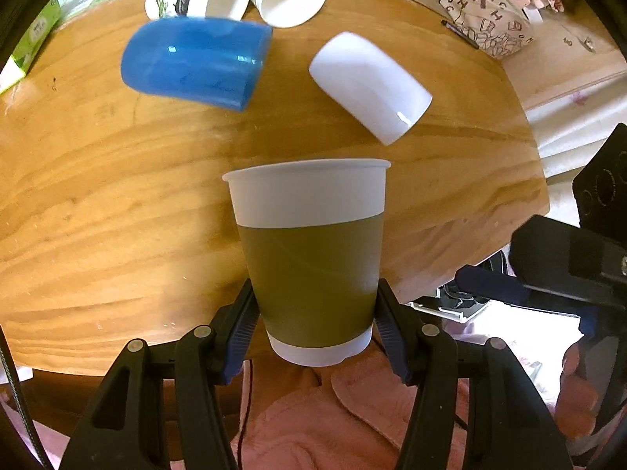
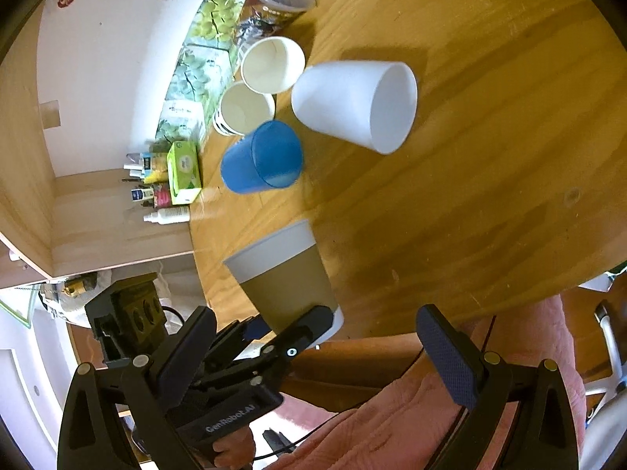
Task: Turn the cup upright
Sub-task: 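Lift the brown-sleeved cup off the desk with the left tool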
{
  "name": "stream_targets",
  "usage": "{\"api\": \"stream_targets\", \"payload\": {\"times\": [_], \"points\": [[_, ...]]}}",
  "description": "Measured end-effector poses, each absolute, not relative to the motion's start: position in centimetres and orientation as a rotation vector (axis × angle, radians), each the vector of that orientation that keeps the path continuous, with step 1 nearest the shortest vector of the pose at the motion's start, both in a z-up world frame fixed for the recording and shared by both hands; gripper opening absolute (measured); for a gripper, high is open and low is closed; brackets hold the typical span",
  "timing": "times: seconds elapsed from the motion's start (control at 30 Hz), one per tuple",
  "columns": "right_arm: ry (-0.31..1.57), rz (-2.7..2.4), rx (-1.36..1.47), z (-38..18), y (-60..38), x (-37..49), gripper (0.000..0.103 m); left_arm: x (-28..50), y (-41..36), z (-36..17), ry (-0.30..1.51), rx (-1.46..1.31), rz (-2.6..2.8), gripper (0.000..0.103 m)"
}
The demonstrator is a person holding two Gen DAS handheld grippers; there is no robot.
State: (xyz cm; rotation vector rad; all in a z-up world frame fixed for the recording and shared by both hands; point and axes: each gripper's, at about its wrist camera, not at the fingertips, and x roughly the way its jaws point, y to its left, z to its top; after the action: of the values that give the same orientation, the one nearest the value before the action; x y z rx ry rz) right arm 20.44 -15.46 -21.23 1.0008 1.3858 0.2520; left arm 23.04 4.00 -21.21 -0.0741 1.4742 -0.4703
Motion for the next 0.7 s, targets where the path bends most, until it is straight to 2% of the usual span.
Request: {"api": "stream_targets", "payload": {"times": [0.7], "points": [[1.543, 0.224, 0.994, -23.7, -15.1, 21.3, 0.102, 24.4, 3.4, -24.3, 1.586, -0.166, -0.473, 0.063]]}}
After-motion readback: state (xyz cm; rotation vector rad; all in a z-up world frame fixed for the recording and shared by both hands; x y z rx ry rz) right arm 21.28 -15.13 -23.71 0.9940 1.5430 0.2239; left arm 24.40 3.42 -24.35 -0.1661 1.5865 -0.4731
